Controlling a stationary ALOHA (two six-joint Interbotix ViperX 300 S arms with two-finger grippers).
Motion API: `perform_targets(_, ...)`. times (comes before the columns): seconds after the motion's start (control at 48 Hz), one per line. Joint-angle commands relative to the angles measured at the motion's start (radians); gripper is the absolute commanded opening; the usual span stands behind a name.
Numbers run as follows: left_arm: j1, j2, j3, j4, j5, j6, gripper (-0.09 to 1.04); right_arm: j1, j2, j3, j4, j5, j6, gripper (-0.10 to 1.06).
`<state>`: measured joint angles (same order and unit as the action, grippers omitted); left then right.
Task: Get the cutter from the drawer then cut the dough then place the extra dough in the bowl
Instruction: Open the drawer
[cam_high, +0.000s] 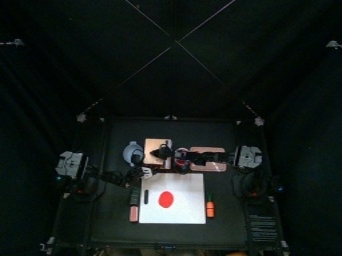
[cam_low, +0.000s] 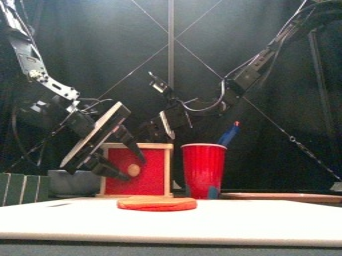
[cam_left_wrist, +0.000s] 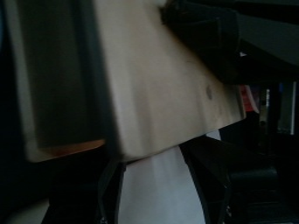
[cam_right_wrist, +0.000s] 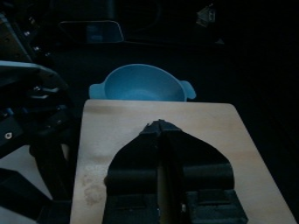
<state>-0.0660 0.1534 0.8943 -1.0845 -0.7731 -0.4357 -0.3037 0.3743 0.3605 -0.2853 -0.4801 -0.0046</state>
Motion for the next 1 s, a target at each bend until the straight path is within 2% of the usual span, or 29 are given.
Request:
perform_targets(0.021, 0.017, 0.003, -0.025, 0.015, -0.005, 0.002, 0.82, 0.009, -0.012, -0.006, 0.003, 0.003, -0.003, -0.07)
perform_targets(0.167, 0.018, 0.006, -0.025, 0.026, -0.005, 0.005, 0.78, 0.009, -0.012, -0.005, 0.002, 0.005, -0.003, -0.07)
perform_targets(0.312, 0.02, 0.006, -0.021, 0.028, -0.002, 0.006, 0.66, 0.009, -0.011, -0.005, 0.003, 0.003, -0.003, -0.07)
perform_targets(0.438, 0.02, 0.005, -0.02, 0.028, 0.018, 0.006, 0.6, 0.011, -0.011, -0.005, 0.005, 0.005, -0.003, -0.07)
perform_targets(1.0, -0.008, -0.063, -0.005, 0.14, 0.232, 0.008, 0.59, 0.009, -0.012, -0.005, 0.005, 0.005, -0.003, -0.07)
